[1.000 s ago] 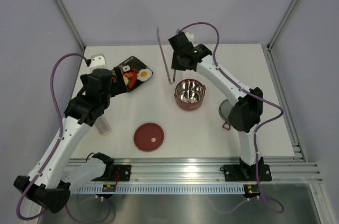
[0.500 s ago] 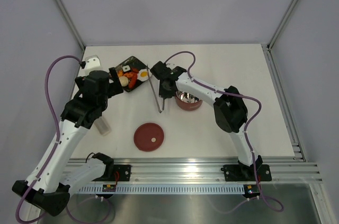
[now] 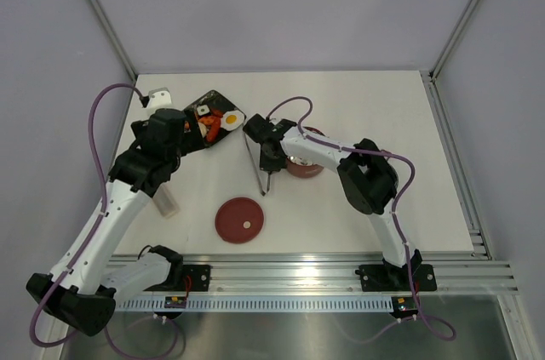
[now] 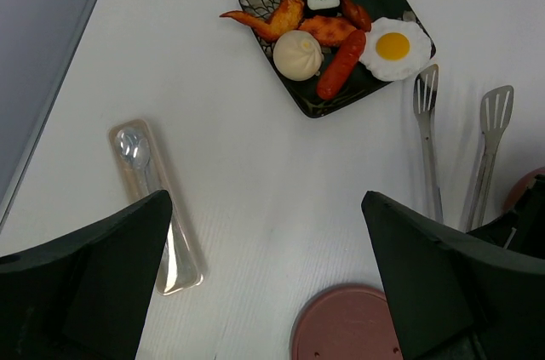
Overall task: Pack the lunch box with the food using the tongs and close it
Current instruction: Place the clamp at the center of the board.
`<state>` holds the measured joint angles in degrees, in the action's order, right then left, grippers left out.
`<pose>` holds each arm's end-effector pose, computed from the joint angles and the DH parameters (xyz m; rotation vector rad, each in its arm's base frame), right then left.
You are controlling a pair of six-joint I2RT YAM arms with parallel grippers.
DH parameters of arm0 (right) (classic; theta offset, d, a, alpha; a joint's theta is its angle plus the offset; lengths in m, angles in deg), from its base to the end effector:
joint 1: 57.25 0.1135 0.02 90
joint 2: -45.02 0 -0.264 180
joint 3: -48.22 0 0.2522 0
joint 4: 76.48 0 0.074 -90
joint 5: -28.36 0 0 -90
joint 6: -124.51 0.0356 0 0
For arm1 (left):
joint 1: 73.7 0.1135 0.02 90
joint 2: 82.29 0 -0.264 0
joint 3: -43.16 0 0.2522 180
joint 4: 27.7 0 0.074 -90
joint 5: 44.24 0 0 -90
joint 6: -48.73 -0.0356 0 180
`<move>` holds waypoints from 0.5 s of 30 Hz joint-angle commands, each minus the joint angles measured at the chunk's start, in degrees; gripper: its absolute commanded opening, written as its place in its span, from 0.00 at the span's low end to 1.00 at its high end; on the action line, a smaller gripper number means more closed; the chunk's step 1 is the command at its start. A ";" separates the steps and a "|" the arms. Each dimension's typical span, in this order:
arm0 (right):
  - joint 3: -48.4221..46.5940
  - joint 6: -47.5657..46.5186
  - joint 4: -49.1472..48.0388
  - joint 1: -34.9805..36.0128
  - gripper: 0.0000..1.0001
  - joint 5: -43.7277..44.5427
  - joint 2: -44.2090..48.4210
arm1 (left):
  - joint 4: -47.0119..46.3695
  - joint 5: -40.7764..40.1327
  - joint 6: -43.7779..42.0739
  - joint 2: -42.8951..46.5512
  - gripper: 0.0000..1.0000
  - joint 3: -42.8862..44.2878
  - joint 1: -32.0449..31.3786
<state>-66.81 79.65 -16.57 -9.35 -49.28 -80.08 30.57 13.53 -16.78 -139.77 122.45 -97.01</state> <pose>0.3123 0.3342 0.1832 -0.0136 2.7434 0.1469 0.1875 -0.0601 0.3679 -0.3243 2.0747 0.1242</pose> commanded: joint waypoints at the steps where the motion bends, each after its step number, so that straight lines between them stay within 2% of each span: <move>1: 0.90 1.52 -1.85 0.88 0.03 1.17 3.81 | -1.09 1.55 1.26 -0.71 0.99 1.44 0.20; 6: 2.40 1.35 -2.29 1.14 0.07 2.23 5.13 | -1.36 2.70 1.52 -1.06 0.99 1.00 0.20; 9: 3.01 0.82 -3.08 1.32 0.20 1.71 6.00 | -1.45 3.57 1.61 -1.32 0.99 0.91 0.20; 10: 3.19 0.56 -3.52 1.32 0.31 1.53 6.35 | -1.45 3.75 1.70 -1.33 0.99 0.82 0.20; 13: 3.10 -0.84 -5.27 1.49 0.46 0.39 7.94 | -1.62 5.06 1.79 -1.50 0.99 0.56 0.19; 15: 2.84 -2.16 -5.63 1.50 0.49 -0.23 9.17 | -1.62 5.51 1.88 -1.68 0.99 0.29 0.11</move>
<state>-63.49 78.93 -19.72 -8.43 -49.24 -76.08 30.55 17.33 -15.71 -140.97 122.45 -96.99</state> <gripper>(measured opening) 0.480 0.988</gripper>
